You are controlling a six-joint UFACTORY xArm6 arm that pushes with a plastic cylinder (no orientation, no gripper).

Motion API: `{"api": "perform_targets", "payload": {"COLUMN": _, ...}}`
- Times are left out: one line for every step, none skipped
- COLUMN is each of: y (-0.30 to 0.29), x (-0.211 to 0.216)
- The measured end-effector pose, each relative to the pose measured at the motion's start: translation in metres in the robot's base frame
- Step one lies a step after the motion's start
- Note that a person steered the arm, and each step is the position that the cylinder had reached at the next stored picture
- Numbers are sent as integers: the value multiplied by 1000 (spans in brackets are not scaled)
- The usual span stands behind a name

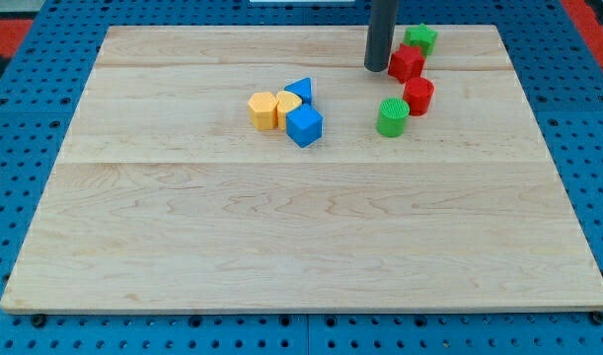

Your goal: Keep the green circle vertically below the bottom side of the red circle

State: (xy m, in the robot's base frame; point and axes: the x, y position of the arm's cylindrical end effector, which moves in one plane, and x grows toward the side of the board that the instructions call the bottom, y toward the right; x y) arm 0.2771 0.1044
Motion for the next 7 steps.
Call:
{"api": "perform_targets", "payload": {"y": 18, "x": 0}}
{"api": "perform_targets", "payload": {"y": 22, "x": 0}}
{"api": "perform_targets", "payload": {"y": 11, "x": 0}}
{"api": "perform_targets", "payload": {"y": -22, "x": 5}}
{"api": "perform_targets", "payload": {"y": -32, "x": 32}}
{"api": "perform_targets", "payload": {"y": -23, "x": 69}}
{"api": "perform_targets", "payload": {"y": -17, "x": 91}}
